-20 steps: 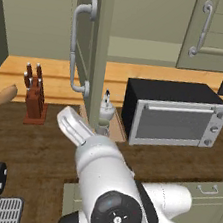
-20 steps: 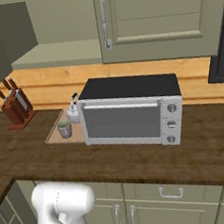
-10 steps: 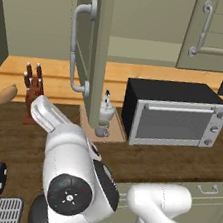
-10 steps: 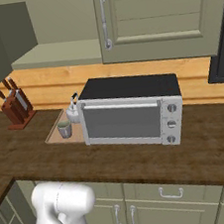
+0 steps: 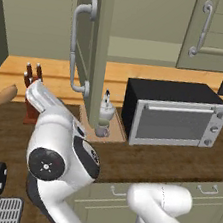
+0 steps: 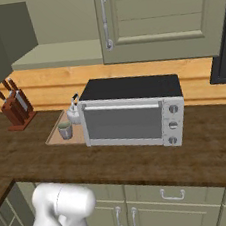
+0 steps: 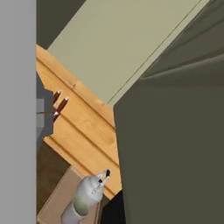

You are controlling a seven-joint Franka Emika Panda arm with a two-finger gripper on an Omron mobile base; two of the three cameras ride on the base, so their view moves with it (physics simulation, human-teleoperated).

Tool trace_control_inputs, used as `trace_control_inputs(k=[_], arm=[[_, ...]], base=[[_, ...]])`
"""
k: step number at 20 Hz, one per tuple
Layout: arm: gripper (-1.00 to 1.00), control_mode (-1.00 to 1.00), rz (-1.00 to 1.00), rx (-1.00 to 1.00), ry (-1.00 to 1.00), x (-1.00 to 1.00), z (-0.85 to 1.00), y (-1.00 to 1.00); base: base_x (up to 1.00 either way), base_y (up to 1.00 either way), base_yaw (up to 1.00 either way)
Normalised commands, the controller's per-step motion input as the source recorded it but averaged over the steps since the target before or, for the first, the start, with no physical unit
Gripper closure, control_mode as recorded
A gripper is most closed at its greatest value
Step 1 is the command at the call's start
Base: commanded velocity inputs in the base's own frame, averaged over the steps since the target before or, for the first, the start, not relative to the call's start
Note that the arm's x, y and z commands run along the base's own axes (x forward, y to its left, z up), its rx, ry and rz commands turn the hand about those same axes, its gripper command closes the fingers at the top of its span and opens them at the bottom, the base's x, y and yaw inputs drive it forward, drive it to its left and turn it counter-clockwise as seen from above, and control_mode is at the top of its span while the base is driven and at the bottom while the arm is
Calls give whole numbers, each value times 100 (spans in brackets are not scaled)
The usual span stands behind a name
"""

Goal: Pick the kettle from the counter and place it on the tray. Then pick the mug from the cabinet and place it on the tray. Then close the cabinet doors.

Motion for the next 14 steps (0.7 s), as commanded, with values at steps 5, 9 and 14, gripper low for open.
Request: trace_control_inputs(k=[5, 9, 14], arm=[[100, -100, -15, 0, -16, 36, 0, 19], [100, -100, -16, 0, -6, 19, 11, -2], [100, -100, -15, 0, 1, 5, 41, -45]], base=[[0, 0, 0], [0, 0, 0], [0, 0, 0]])
